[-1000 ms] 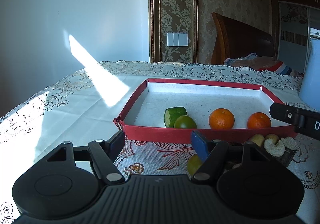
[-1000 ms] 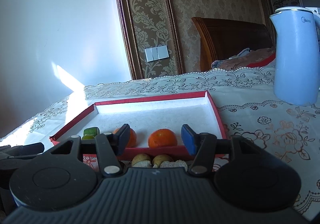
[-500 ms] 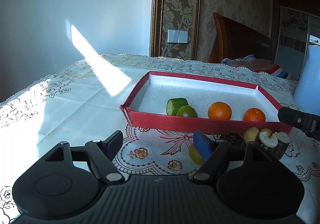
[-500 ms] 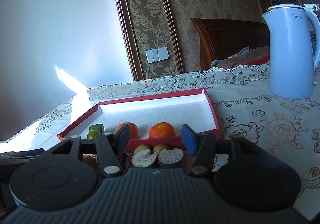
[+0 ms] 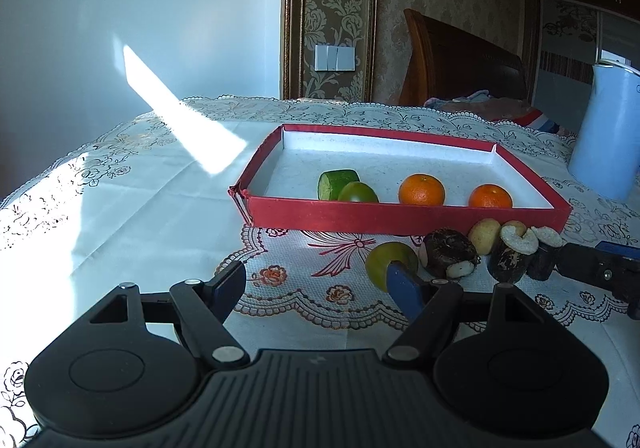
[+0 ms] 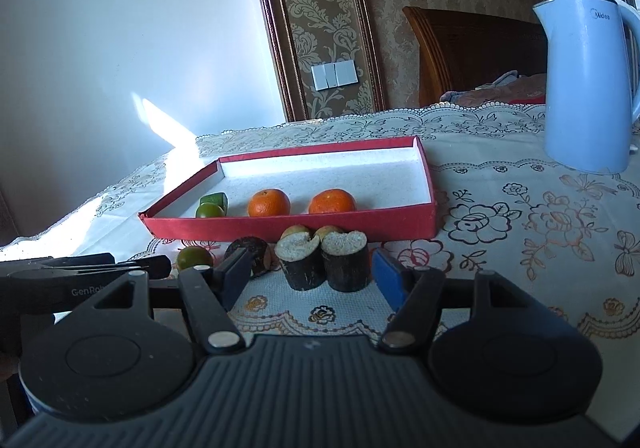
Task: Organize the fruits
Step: 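Grasp the dark cylindrical slice with pale cut face using the right gripper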
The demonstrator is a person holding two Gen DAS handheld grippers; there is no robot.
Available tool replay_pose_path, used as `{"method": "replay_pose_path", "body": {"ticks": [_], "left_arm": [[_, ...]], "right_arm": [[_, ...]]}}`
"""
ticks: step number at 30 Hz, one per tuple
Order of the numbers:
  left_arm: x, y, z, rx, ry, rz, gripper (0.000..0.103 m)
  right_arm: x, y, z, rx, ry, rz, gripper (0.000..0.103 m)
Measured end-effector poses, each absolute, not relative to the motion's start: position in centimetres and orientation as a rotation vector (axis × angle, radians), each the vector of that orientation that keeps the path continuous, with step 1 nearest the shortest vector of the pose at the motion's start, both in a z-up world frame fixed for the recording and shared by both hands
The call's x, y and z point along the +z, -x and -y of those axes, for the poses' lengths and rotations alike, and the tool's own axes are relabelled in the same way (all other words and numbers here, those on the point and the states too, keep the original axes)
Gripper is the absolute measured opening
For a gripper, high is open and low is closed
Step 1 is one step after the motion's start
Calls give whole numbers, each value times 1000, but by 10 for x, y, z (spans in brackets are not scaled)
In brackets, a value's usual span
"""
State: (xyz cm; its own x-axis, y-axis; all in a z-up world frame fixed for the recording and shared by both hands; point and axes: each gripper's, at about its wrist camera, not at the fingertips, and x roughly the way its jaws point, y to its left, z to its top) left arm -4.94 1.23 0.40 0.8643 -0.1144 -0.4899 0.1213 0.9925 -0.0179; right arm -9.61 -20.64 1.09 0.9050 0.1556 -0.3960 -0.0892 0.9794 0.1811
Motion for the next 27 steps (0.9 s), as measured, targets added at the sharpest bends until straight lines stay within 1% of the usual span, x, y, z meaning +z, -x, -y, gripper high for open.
{"method": "replay_pose_path", "body": {"ticks": [9, 11, 13, 21, 23, 24, 27], "left_arm": [[2, 47, -14, -134, -8, -532, 77], [2, 47, -13, -132, -15, -533, 77], [2, 47, -12, -133, -20, -531, 77], [2, 48, -11, -135, -23, -537, 77], [1, 48, -10, -133, -24, -538, 77], [1, 48, -10, -134, -24, -537, 77], [2, 49, -10, -133, -21, -538, 77]], "right_arm": [[9, 70, 217, 82, -84, -520, 65], [6, 62, 220, 88, -83, -558, 64], [4, 56, 220, 98, -80, -584, 58], [6, 39, 214, 106, -17, -619, 58], [5, 31, 217, 121, -23, -642, 44], [4, 28, 218, 127, -30, -652, 39], [3, 23, 215, 143, -14, -659, 39]]}}
